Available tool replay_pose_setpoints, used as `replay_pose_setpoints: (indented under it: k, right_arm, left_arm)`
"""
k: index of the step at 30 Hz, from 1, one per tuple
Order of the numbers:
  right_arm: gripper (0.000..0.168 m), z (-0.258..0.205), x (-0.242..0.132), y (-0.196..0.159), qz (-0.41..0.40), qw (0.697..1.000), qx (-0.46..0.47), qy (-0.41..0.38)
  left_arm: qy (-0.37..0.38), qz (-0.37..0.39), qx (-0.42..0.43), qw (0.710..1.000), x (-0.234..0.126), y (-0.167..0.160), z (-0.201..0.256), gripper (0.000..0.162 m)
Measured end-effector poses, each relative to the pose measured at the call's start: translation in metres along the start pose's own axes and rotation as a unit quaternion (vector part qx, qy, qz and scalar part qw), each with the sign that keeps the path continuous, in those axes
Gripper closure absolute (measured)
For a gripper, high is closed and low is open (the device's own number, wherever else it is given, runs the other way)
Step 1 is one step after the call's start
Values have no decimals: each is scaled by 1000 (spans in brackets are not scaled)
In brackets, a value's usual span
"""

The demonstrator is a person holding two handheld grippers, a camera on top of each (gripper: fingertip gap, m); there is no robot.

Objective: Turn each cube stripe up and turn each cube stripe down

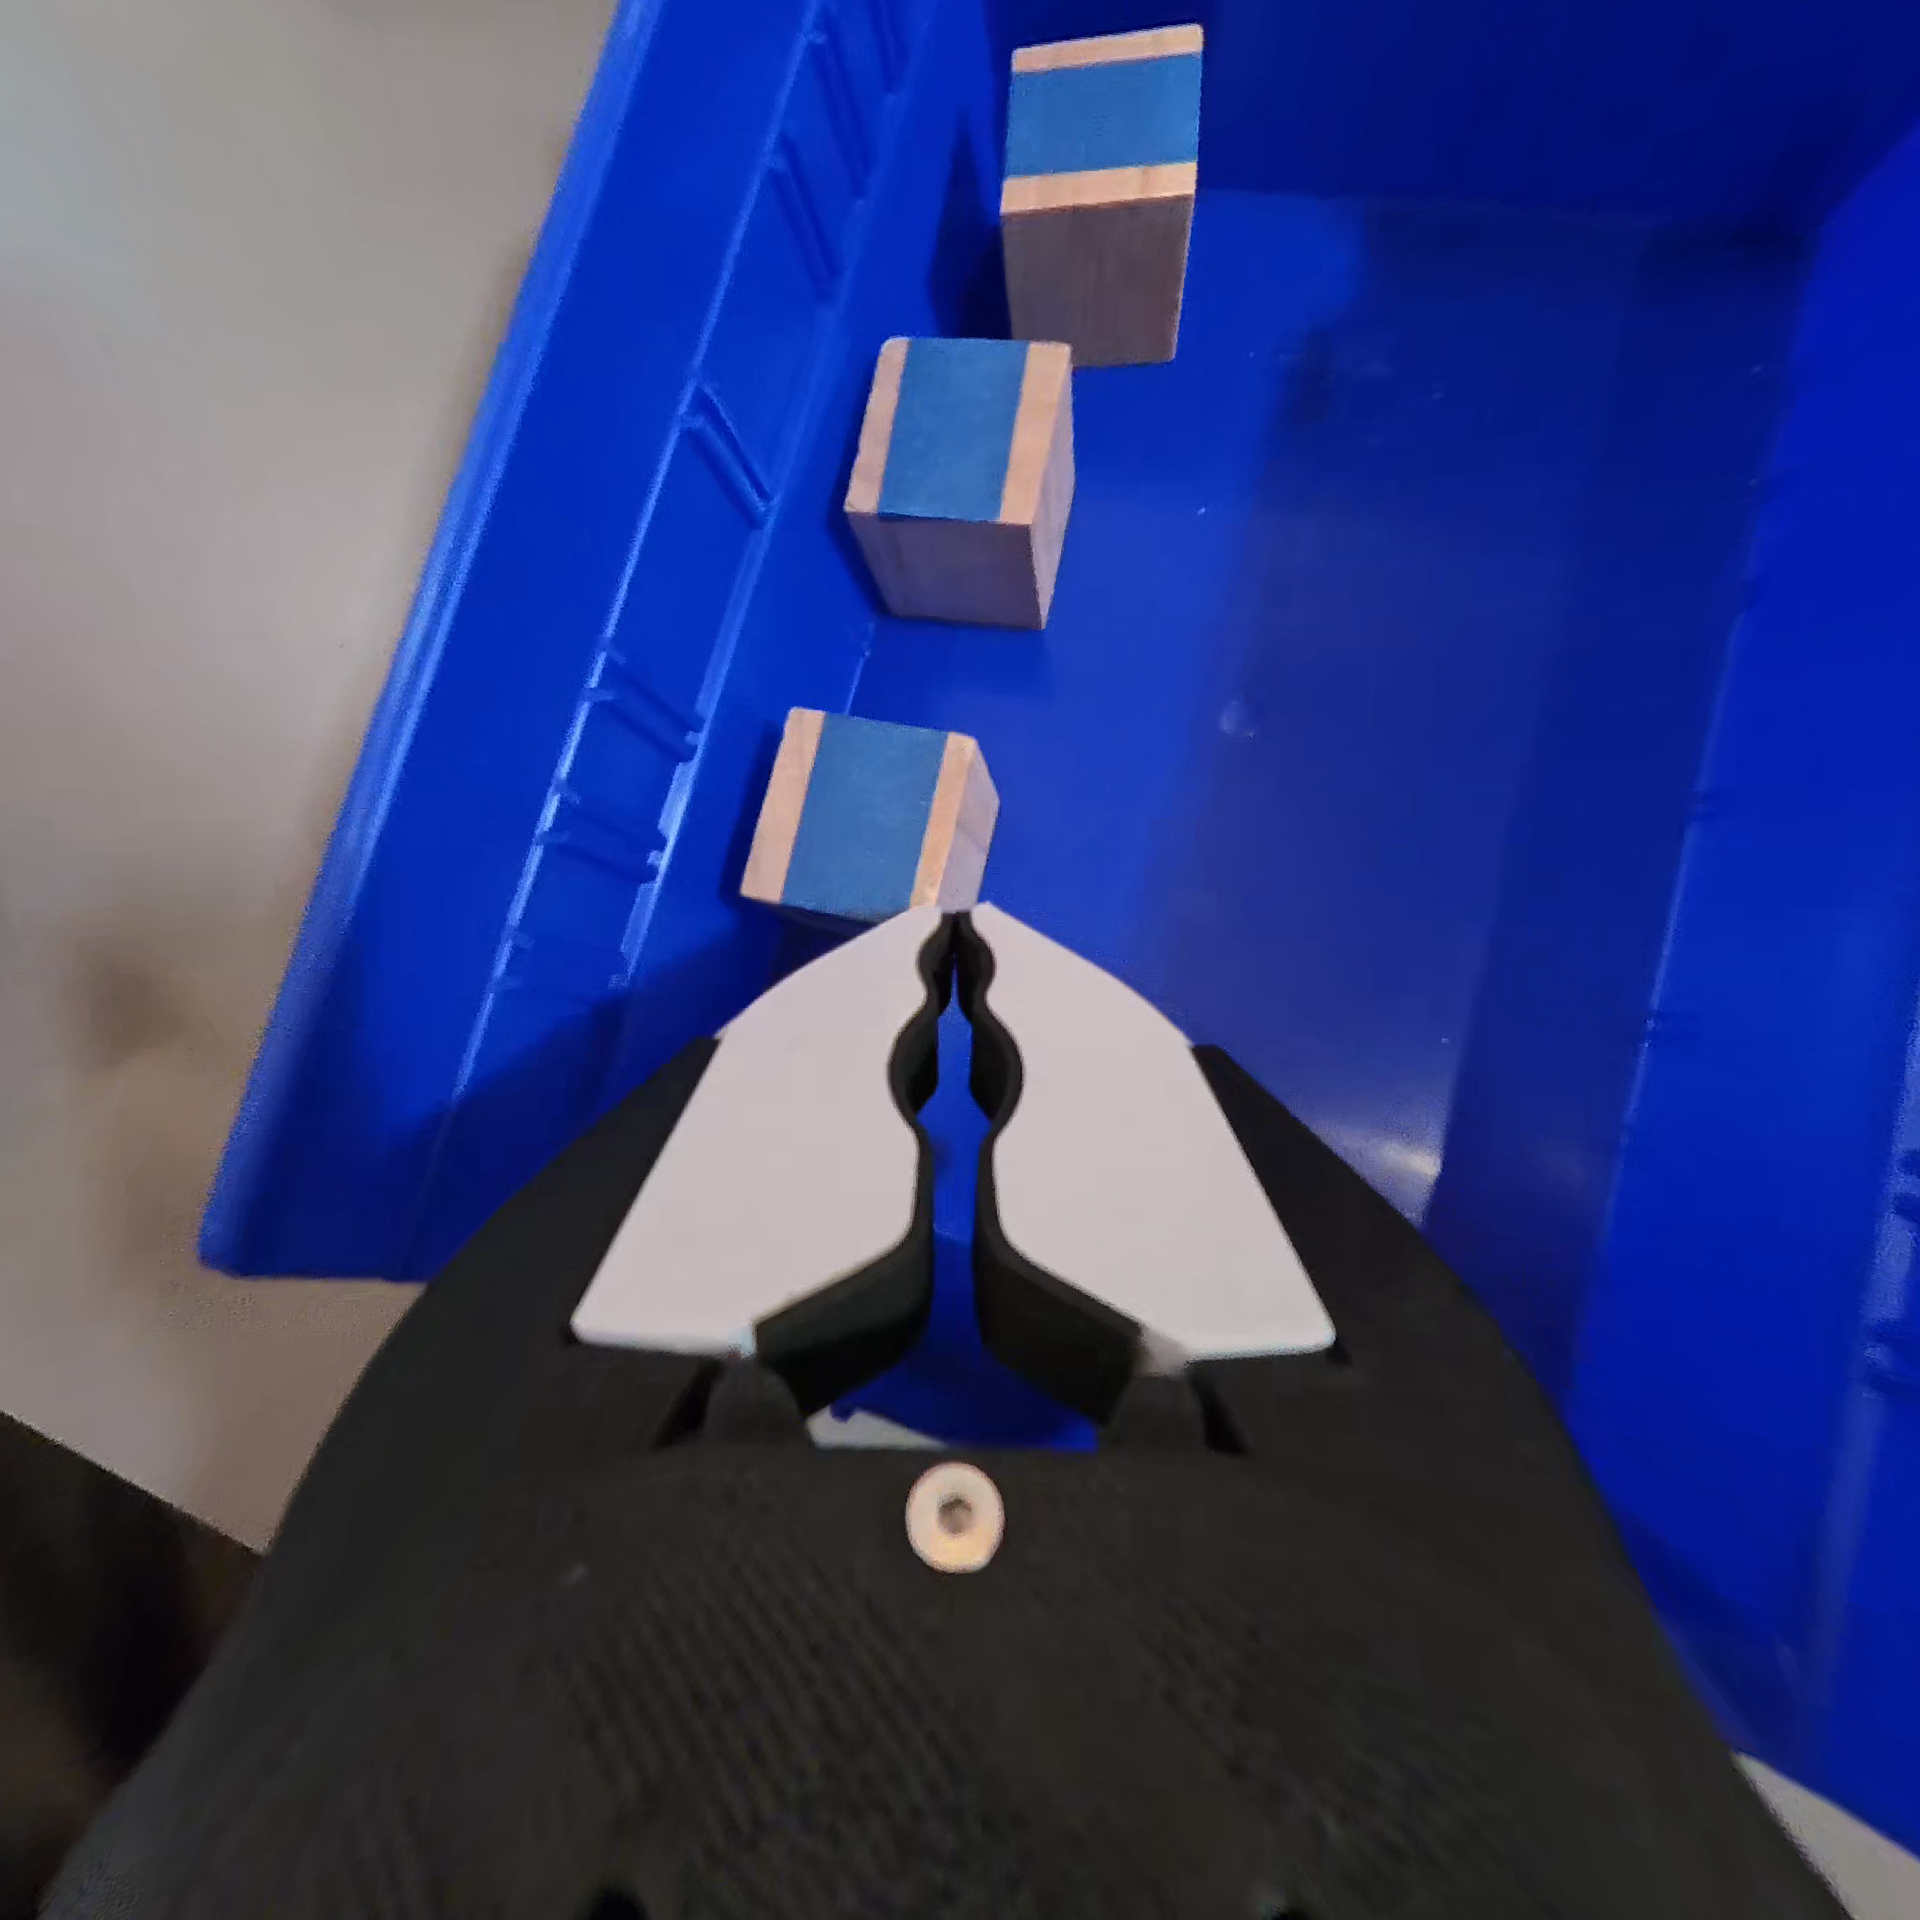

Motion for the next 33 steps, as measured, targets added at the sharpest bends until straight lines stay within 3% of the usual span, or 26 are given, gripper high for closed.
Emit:
replay_pose_setpoints:
  k: [9, 15, 18, 20, 24, 27, 29, 30, 31, 33]
  right_arm:
    - [168, 21, -24, 35, 161, 983, -3, -83]
    - [168, 7, -69, 75, 336, 938, 30, -74]
    - [168, -36, -123, 105, 486, 873, 38, -24]
    - [168, -76, -142, 114, 527, 849, 19, 20]
    - [168, -163, -132, 112, 504, 855, -34, 117]
    - [168, -219, -103, 95, 454, 870, -78, 178]
    - [168, -242, -83, 81, 427, 876, -114, 192]
    - [168, -249, -74, 75, 418, 879, -132, 190]
    - [168, -255, -65, 69, 408, 882, -146, 186]
    - [168, -262, -53, 61, 389, 888, -163, 183]
  left_arm:
    - [-5, 1, 6, 1000, -1, 3, 4, 109]
    - [-14, -41, 111, 993, -7, 17, 26, 112]
    - [31, -42, 168, 984, -18, 32, 24, 114]
    - [40, -30, 181, 982, -24, 41, 27, 115]
    - [38, 10, 199, 979, -34, 67, 50, 114]
    - [109, 7, 200, 974, -50, 102, 81, 113]
    - [202, -9, 239, 950, -76, 128, 106, 111]
    - [271, -11, 270, 924, -97, 142, 116, 111]
    - [349, -11, 308, 885, -123, 156, 125, 111]
    - [522, 0, 369, 769, -192, 181, 140, 112]
Point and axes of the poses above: each gripper's, where its closed fingertips meet, x out along the fingers, y out of its top, z = x × y across the jaws, the point moved 2 cm from there along -x, back along the fingers, and after that the axes turned 4 degrees about -y, right-handed, at the moved point
